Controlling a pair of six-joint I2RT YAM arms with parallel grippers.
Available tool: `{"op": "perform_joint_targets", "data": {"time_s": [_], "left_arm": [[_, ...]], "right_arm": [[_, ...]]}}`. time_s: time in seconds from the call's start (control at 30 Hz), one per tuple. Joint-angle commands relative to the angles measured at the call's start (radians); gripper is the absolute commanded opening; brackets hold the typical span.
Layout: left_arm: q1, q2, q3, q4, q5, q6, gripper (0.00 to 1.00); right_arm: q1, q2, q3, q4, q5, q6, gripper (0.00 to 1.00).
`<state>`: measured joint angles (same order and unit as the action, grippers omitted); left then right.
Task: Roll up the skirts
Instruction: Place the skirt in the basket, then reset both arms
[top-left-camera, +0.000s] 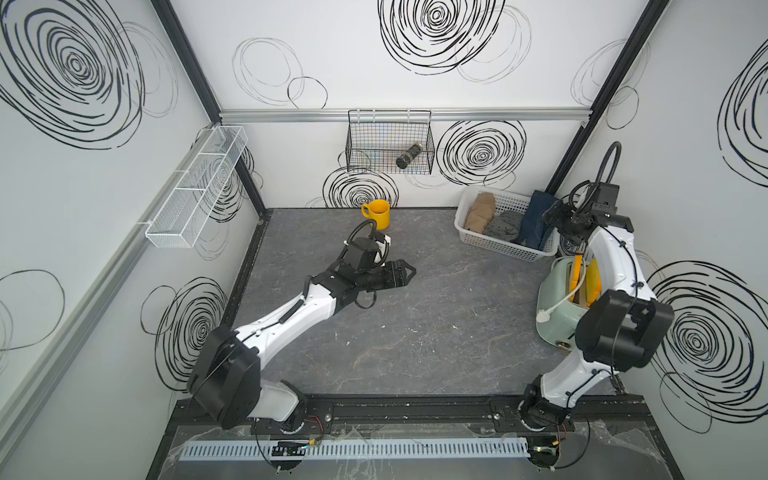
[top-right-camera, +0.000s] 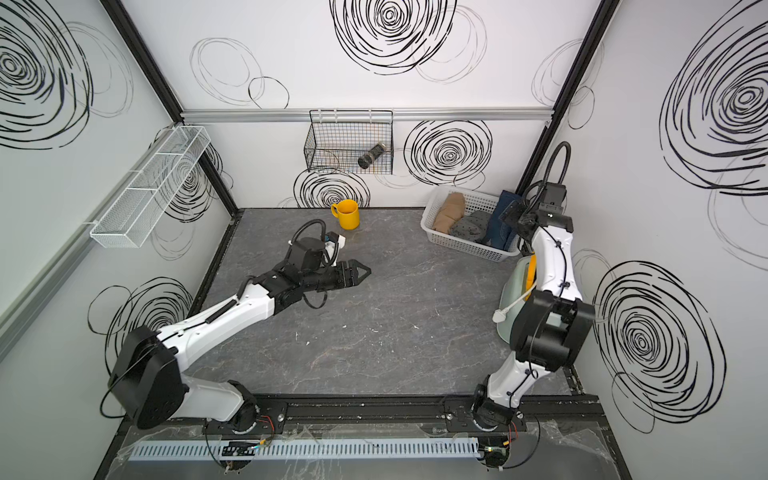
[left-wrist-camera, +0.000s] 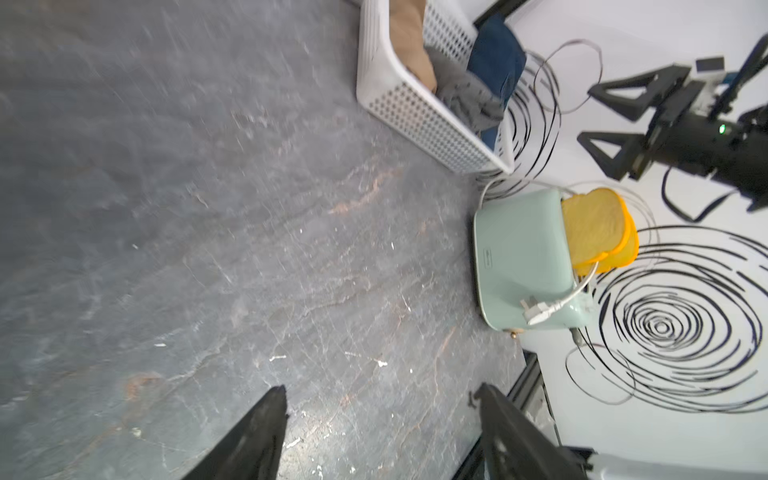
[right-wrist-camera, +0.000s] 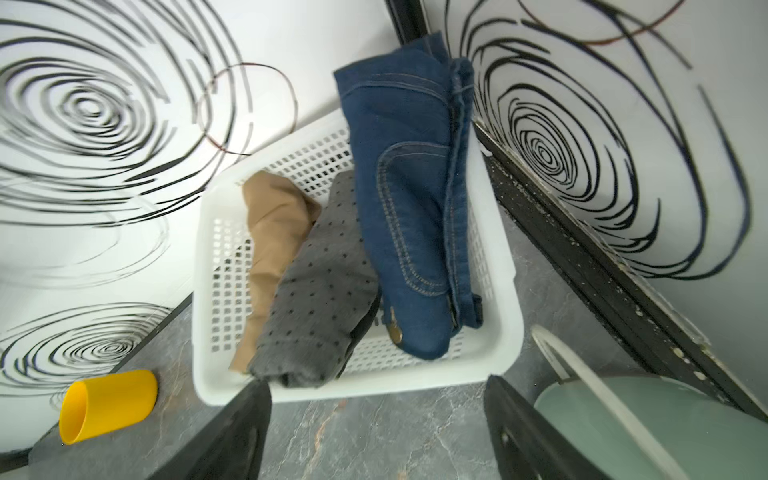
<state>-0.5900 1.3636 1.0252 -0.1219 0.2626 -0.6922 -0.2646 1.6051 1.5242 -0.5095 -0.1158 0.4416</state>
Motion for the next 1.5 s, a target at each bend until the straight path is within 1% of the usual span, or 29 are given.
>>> {"op": "perform_joint_targets", "data": {"time_s": [0.0, 0.03, 0.1, 0.2, 0.23, 0.27, 0.33, 0.37, 0.43, 0.47, 0.53, 0.6, 0.63, 0.67, 0.73, 0.8, 0.9, 0.93, 1.03, 1.07, 1.13, 1.17, 1.2, 1.23, 1.27, 1.3, 1.37, 1.43, 1.47], "left_arm": [[-0.021, -0.112, 0.025, -0.021, -0.288, 0.084, 0.77], [-0.020, -0.148, 0.010, 0.002, -0.341, 0.098, 0.77], [-0.014, -0.220, -0.036, 0.071, -0.419, 0.127, 0.77], [0.003, -0.338, -0.138, 0.206, -0.554, 0.184, 0.78], [0.011, -0.380, -0.186, 0.265, -0.588, 0.222, 0.80], [0.020, -0.416, -0.234, 0.317, -0.611, 0.250, 0.85], [0.066, -0.490, -0.332, 0.420, -0.661, 0.293, 0.89], [0.083, -0.512, -0.368, 0.444, -0.701, 0.307, 0.98], [0.114, -0.535, -0.438, 0.512, -0.804, 0.376, 0.96], [0.134, -0.531, -0.463, 0.535, -0.843, 0.421, 0.96], [0.179, -0.506, -0.489, 0.543, -0.904, 0.493, 0.97], [0.225, -0.468, -0.536, 0.600, -0.968, 0.559, 0.96], [0.258, -0.445, -0.569, 0.647, -0.999, 0.570, 0.97], [0.294, -0.422, -0.600, 0.687, -1.001, 0.574, 0.97], [0.352, -0.380, -0.639, 0.733, -0.991, 0.544, 0.96], [0.393, -0.339, -0.667, 0.774, -0.960, 0.534, 0.96], [0.446, -0.278, -0.705, 0.857, -0.894, 0.547, 0.96], [0.465, -0.247, -0.714, 0.878, -0.875, 0.550, 0.96], [0.528, -0.164, -0.736, 0.945, -0.747, 0.542, 0.96], [0.554, -0.129, -0.744, 0.976, -0.687, 0.536, 0.97], [0.592, -0.078, -0.750, 1.030, -0.619, 0.530, 0.96], [0.604, -0.069, -0.739, 1.028, -0.588, 0.531, 0.96], [0.610, -0.051, -0.745, 1.079, -0.571, 0.536, 0.96], [0.621, -0.027, -0.746, 1.132, -0.533, 0.536, 0.96], [0.639, 0.000, -0.724, 1.119, -0.472, 0.517, 0.96], [0.645, 0.030, -0.719, 1.150, -0.437, 0.515, 0.97], [0.634, 0.061, -0.660, 1.076, -0.392, 0.545, 0.96], [0.609, 0.067, -0.667, 1.109, -0.352, 0.591, 0.96], [0.593, 0.058, -0.711, 1.181, -0.340, 0.614, 0.96]], "right_arm": [[0.102, -0.180, -0.206, 0.270, 0.107, -0.025, 0.84], [0.150, -0.255, -0.296, 0.367, 0.139, -0.059, 0.98], [0.252, -0.385, -0.469, 0.524, 0.258, -0.102, 0.98], [0.390, -0.525, -0.673, 0.702, 0.348, -0.186, 0.98], [0.436, -0.548, -0.721, 0.743, 0.364, -0.225, 0.98], [0.476, -0.554, -0.746, 0.754, 0.394, -0.253, 0.98], [0.553, -0.536, -0.793, 0.770, 0.486, -0.267, 0.98], [0.572, -0.521, -0.810, 0.778, 0.508, -0.266, 0.98], [0.596, -0.494, -0.846, 0.769, 0.541, -0.246, 0.98], [0.596, -0.483, -0.870, 0.784, 0.544, -0.219, 0.98], [0.593, -0.466, -0.927, 0.842, 0.577, -0.220, 0.98], [0.582, -0.462, -0.999, 0.931, 0.575, -0.252, 0.98], [0.577, -0.459, -1.039, 0.978, 0.576, -0.277, 0.98], [0.571, -0.454, -1.083, 1.039, 0.564, -0.317, 0.98], [0.567, -0.438, -1.138, 1.108, 0.557, -0.381, 0.98], [0.547, -0.424, -1.157, 1.107, 0.536, -0.383, 0.98], [0.501, -0.426, -1.194, 1.142, 0.526, -0.339, 0.98], [0.476, -0.426, -1.217, 1.167, 0.491, -0.329, 0.98], [0.404, -0.394, -1.255, 1.249, 0.413, -0.292, 0.98], [0.397, -0.371, -1.266, 1.301, 0.403, -0.301, 0.98], [0.407, -0.345, -1.255, 1.343, 0.410, -0.331, 0.98], [0.412, -0.328, -1.270, 1.403, 0.423, -0.350, 0.98], [0.410, -0.317, -1.271, 1.429, 0.420, -0.366, 0.98], [0.410, -0.296, -1.262, 1.443, 0.431, -0.387, 0.98], [0.410, -0.275, -1.256, 1.468, 0.443, -0.408, 0.98], [0.411, -0.260, -1.255, 1.494, 0.444, -0.422, 0.98], [0.396, -0.203, -1.292, 1.625, 0.447, -0.419, 0.98], [0.390, -0.182, -1.314, 1.687, 0.428, -0.435, 0.98], [0.391, -0.203, -1.322, 1.672, 0.422, -0.426, 0.98]]}}
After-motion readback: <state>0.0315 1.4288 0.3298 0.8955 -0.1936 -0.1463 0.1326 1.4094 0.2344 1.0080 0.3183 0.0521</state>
